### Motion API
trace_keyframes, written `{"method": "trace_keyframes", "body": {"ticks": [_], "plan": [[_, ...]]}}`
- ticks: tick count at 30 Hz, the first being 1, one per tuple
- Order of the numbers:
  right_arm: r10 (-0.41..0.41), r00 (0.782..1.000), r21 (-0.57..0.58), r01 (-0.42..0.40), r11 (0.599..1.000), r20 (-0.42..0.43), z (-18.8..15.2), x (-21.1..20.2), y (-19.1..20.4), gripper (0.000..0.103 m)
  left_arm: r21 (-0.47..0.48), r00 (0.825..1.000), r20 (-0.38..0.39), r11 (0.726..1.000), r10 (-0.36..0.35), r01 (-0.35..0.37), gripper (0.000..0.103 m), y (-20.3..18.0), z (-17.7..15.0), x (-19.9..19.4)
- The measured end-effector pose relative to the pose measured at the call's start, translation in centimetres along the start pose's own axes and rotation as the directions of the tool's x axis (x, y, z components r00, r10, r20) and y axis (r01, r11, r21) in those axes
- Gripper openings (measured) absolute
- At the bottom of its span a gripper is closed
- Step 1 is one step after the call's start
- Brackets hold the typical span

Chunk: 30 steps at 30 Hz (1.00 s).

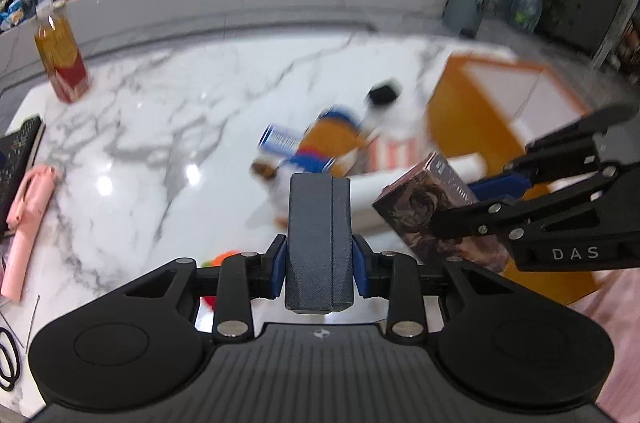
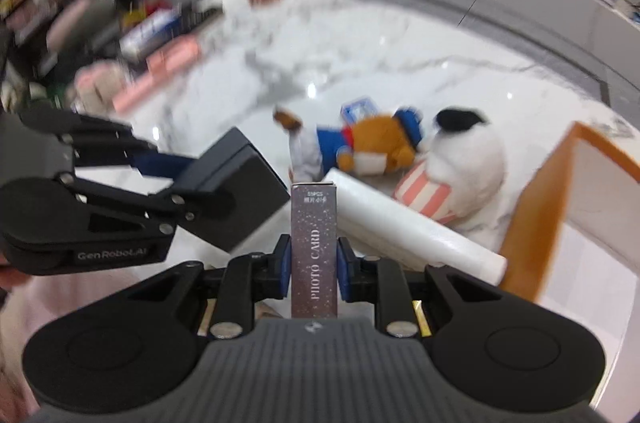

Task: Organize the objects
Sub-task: 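Lift the black gift box with the left gripper while the right lifts the photo card box, then lower the black gift box into the orange box with the left while the right carries the card box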

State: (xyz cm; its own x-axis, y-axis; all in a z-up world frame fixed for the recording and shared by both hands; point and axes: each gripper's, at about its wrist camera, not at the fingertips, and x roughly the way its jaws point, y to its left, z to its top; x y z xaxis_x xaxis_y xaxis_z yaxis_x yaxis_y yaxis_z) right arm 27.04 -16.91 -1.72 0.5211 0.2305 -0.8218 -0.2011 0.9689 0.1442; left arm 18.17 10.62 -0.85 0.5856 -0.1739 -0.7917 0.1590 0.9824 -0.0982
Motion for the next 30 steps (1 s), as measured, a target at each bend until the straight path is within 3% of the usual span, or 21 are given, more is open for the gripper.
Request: {"method": "trace_keyframes", "body": {"ticks": [7,13,17,20,24,30], "plan": [[-0.017,0.991,0.099,0.003,0.995,0.131,-1.9,-8.4,-2.0,0.024,0.025,0.981,0.150,0.992,-0.124,0.122,0.038,-5.0,2.6,-5.8],[-0.116,0.979,0.215,0.078,0.974,0.170,-5.4,-15.1,-6.3,0.024,0.032,0.942,0.158,0.955,-0.296,0.295,0.038,-11.0,4.6,-5.4],[-0.230,0.962,0.285,0.181,0.941,0.148,-8.5,-17.8,-9.4,0.024,0.000,0.921,0.100,0.925,-0.377,0.379,0.038,-15.0,5.3,-2.4],[-0.264,0.957,0.348,0.208,0.914,0.121,-10.7,-18.2,-11.8,0.024,-0.036,0.911,0.033,0.910,-0.412,0.413,0.038,-18.0,5.5,1.2],[-0.285,0.954,0.428,0.221,0.876,0.092,-12.8,-17.8,-15.2,0.024,-0.086,0.904,-0.069,0.906,-0.421,0.415,0.038,-20.5,5.3,6.7],[-0.255,0.964,0.478,0.187,0.859,0.081,-14.6,-16.1,-18.0,0.024,-0.118,0.913,-0.184,0.930,-0.365,0.348,0.038,-22.5,4.4,12.9]]}}
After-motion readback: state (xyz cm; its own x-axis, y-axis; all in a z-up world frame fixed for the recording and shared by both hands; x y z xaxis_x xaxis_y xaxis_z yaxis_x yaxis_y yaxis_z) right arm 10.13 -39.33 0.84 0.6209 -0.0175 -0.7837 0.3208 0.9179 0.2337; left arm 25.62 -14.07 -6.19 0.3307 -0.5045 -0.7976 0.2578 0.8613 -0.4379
